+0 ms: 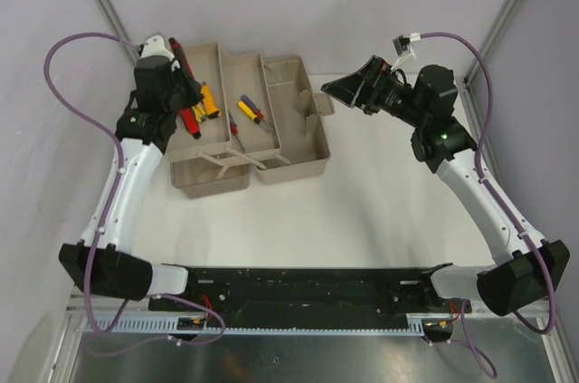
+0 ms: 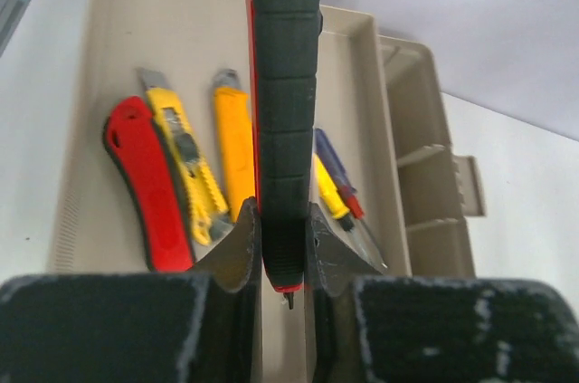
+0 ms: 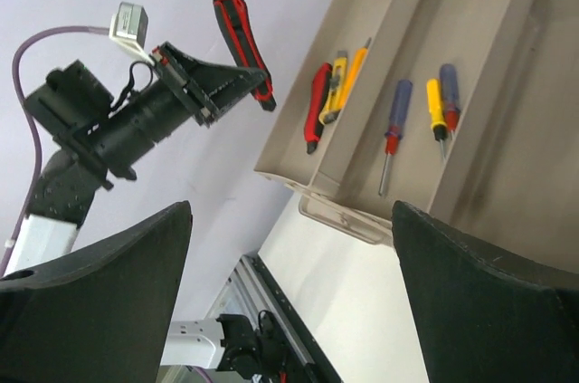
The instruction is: Pack the tool kit
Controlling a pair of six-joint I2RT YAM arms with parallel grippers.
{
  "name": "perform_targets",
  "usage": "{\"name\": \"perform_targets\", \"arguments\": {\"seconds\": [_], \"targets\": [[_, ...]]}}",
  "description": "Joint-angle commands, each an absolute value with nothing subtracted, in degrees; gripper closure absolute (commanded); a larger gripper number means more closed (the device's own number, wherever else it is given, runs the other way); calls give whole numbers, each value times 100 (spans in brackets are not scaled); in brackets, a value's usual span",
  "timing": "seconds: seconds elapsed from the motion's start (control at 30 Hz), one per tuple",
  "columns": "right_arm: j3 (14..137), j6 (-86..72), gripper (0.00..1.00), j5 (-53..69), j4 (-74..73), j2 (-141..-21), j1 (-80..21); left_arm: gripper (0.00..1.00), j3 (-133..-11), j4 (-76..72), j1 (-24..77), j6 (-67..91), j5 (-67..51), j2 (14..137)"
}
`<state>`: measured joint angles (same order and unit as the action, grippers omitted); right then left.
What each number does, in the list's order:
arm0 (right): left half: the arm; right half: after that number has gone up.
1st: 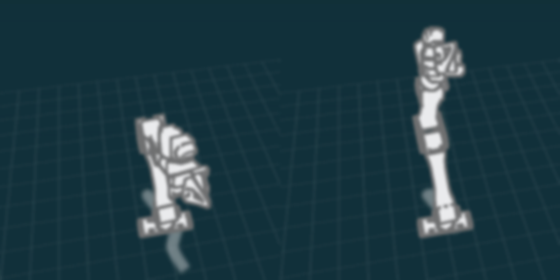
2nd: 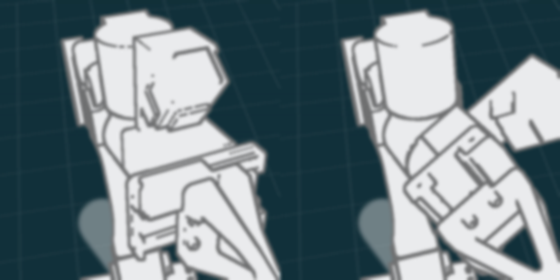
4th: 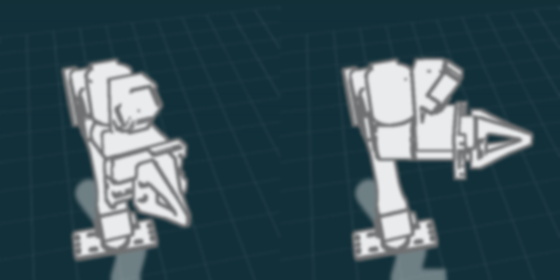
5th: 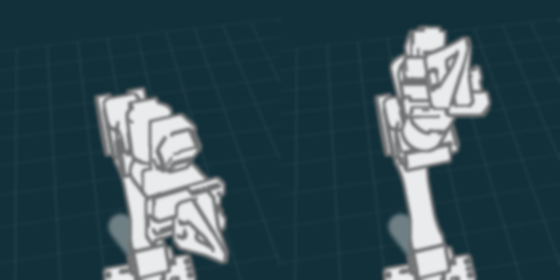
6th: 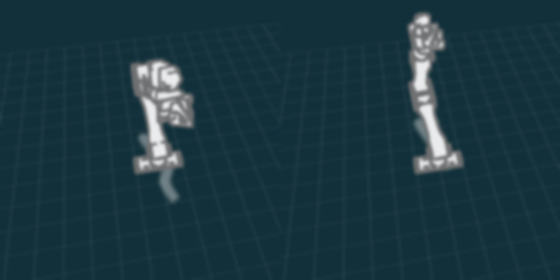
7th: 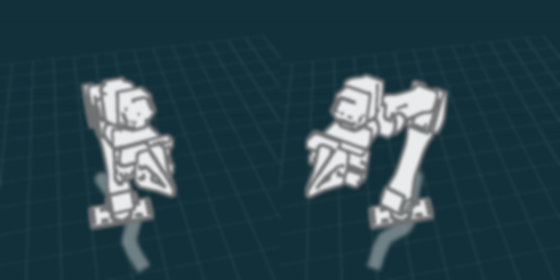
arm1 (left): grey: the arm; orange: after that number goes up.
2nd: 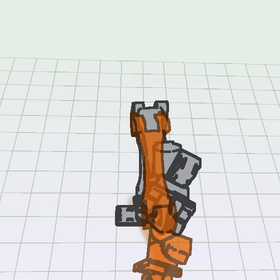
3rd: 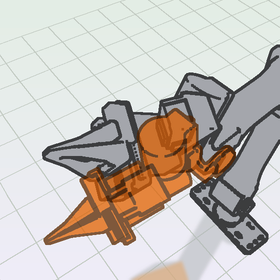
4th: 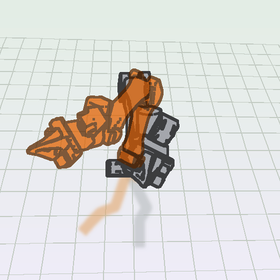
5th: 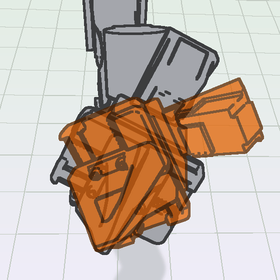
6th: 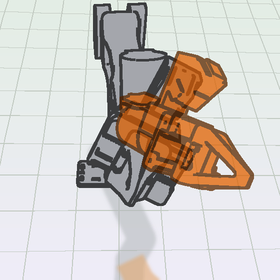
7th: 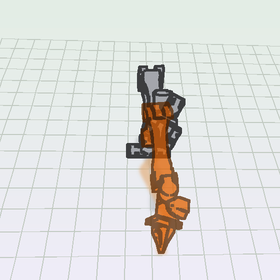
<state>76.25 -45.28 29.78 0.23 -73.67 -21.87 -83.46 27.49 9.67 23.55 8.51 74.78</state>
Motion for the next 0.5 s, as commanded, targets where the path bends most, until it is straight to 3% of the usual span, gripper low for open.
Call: {"name": "perform_targets", "arguments": {"seconds": [0.0, 0.2, 0.47], "targets": [[7730, -4260, 5, 2860, -326, -7254, -2109, 100, -8874, 3043, 516, 2411, 293, 7964], [7730, -4238, 5, 2877, -421, -7316, -1951, 100, -9358, 3101, 414, 2561, -553, 8871], [7726, -4238, 7, 2915, -513, -7380, -1813, 100, -9884, 3101, 400, 2785, -778, 9625]]}}
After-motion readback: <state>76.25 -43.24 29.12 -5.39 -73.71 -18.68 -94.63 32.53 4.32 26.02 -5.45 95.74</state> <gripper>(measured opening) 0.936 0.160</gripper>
